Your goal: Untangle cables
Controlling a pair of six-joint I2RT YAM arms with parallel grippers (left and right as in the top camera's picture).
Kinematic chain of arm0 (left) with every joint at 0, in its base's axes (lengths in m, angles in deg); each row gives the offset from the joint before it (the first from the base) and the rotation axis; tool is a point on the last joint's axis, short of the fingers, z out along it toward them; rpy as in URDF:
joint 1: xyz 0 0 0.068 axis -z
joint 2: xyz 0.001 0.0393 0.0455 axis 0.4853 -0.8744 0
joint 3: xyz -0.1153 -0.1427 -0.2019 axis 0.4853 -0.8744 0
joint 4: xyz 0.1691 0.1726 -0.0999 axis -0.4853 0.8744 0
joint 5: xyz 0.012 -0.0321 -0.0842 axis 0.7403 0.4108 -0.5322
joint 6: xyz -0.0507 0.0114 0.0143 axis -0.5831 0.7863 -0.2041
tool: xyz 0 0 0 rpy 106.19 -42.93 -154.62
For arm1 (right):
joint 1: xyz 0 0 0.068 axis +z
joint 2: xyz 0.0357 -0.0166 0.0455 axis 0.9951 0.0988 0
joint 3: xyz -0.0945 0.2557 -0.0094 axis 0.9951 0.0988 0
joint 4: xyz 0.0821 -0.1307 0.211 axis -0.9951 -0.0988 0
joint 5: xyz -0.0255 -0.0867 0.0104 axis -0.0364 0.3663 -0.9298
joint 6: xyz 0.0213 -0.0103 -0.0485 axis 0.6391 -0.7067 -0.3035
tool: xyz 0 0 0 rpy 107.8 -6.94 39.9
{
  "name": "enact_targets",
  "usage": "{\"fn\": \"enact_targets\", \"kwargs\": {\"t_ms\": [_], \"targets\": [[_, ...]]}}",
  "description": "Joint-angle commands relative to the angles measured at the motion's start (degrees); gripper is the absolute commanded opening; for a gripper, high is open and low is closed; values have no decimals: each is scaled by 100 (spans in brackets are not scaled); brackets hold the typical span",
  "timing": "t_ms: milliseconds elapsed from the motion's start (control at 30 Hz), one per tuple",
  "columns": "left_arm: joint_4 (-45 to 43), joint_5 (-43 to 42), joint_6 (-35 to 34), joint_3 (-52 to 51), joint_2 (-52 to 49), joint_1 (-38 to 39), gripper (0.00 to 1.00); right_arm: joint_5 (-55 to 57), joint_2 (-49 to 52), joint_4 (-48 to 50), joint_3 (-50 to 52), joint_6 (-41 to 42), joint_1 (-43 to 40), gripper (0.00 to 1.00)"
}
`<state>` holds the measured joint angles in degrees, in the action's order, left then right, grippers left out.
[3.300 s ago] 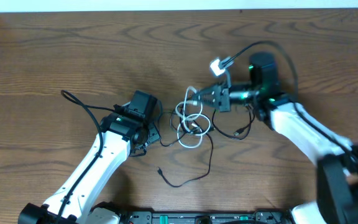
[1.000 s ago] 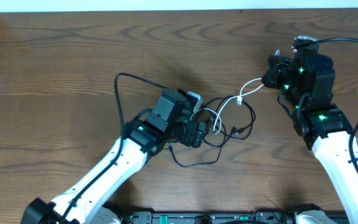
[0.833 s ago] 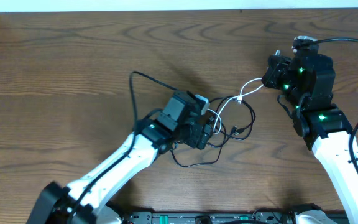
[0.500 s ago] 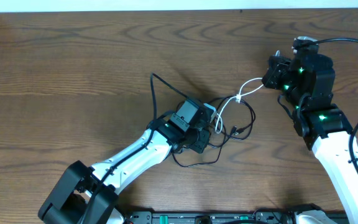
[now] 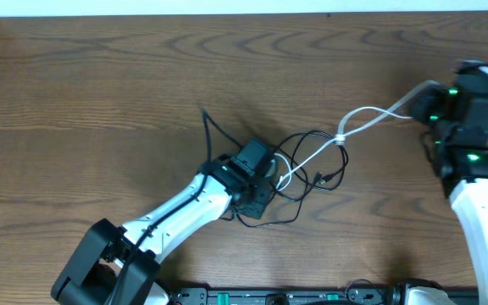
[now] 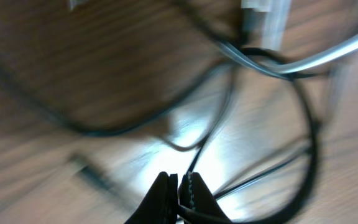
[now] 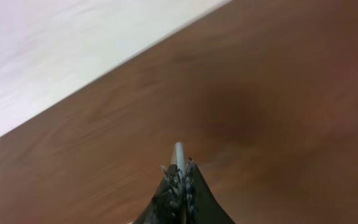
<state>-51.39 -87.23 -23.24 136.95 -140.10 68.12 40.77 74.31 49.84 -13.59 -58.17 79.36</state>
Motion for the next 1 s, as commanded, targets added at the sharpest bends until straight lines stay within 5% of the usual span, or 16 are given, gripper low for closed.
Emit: {"fn": "enact_targets", "kwargs": {"t_ms": [0,300,800,967], "targets": [[356,748,-219,87,164,-411,7,619,131,-144,-17,-42,-831,1],[553,715,-223,87,393,-1351,7,479,756,-439,-15,-44,-2430,1],[533,260,-330,87,393,-1471,8,-48,1777,-549,-13,-42,-2894,1],[249,-304,-332,87,393,-1469,8,-2437,1786,-52,-13,-610,-2865,26]]}}
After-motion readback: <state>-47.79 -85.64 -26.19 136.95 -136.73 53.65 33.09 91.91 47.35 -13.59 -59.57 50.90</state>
